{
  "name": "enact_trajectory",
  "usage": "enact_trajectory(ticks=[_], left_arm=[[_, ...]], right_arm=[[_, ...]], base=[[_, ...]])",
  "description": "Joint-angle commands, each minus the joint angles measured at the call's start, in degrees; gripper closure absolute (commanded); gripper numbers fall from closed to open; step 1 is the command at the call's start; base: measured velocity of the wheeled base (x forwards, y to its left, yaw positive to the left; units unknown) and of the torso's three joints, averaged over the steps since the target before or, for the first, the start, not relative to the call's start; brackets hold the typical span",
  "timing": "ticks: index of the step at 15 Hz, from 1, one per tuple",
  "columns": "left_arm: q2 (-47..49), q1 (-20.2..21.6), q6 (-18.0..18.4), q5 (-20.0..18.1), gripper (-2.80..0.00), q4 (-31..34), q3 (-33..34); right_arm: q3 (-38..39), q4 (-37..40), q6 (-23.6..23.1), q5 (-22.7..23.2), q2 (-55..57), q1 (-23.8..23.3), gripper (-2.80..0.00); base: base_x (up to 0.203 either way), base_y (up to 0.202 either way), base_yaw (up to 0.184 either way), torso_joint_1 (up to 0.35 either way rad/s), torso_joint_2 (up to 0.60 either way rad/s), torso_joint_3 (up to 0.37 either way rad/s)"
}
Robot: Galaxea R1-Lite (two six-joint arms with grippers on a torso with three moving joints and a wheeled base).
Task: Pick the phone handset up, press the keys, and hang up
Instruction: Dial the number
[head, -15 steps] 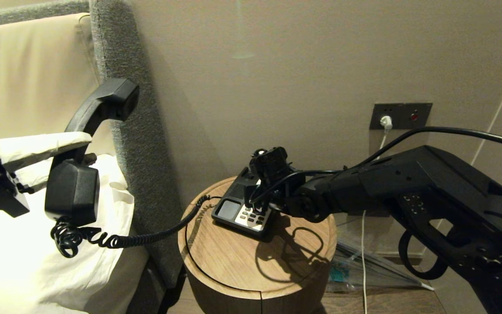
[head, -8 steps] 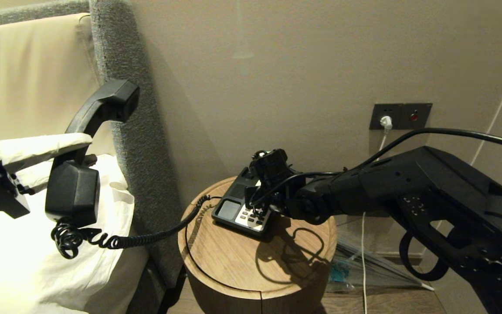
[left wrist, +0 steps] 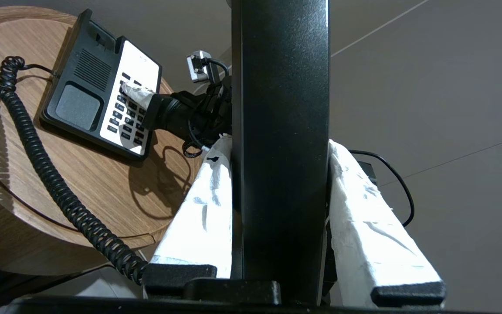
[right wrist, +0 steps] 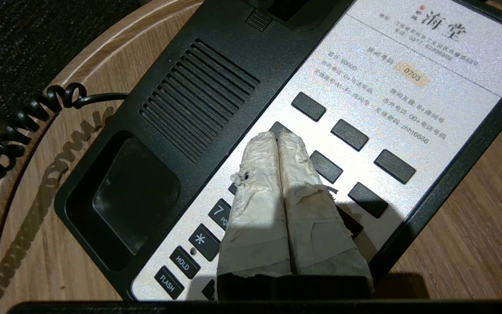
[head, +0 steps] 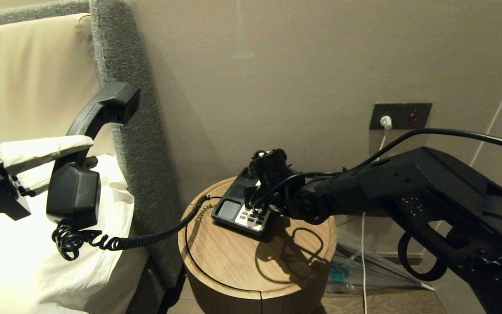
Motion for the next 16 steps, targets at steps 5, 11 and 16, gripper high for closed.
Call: enact_trajectory(ticks=[5, 11, 16], left_arm=[[-0.39, 0.02, -0.32, -0.35, 0.0, -0.09, 0.1], [-0.61, 0.02, -0.32, -0.36, 0.0, -0.09, 0.19], [-0.62, 0.02, -0.32, -0.36, 0.0, -0.09, 0.19]], right_arm=[[-0.33, -0.14, 1.04, 0.65, -1.36, 0.05, 0.0], [0.83, 0.04, 1.04, 0.74, -1.63, 0.05, 0.0], [1.3, 0.12, 1.04, 0.74, -1.19, 0.05, 0.0]], base=[[0.0, 0.0, 0.0, 0.0, 0.0, 0.0], [0.0, 0.0, 0.0, 0.0, 0.0, 0.0], [0.0, 0.0, 0.0, 0.0, 0.0, 0.0]])
